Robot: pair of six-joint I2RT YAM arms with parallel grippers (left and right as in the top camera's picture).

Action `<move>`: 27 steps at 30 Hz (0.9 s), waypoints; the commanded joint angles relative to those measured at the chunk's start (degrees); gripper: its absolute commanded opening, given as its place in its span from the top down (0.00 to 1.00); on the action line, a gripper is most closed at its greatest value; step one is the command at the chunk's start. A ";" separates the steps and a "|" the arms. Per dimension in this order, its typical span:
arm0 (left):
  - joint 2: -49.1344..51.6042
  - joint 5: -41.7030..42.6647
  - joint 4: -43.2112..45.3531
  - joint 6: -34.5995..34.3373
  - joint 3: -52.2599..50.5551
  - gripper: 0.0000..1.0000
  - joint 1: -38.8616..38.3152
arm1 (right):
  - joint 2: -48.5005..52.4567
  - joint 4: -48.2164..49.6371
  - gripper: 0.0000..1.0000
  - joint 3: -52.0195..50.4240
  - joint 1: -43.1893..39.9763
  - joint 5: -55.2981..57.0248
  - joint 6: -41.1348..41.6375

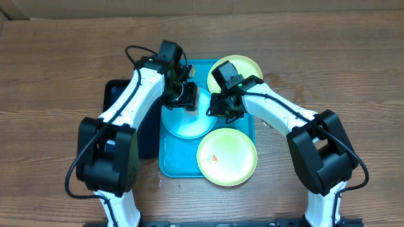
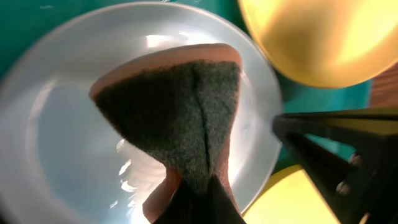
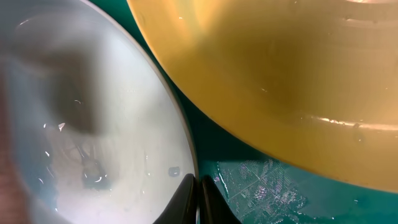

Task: Clean dirty plates on tray and stack at the side
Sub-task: 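Scrub the white plate surface with the sponge in left gripper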

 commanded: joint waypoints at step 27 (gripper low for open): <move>1.86 7.85 2.54 1.60 -1.53 0.96 -0.66 | 0.07 0.00 0.78 -0.26 0.85 -0.44 0.26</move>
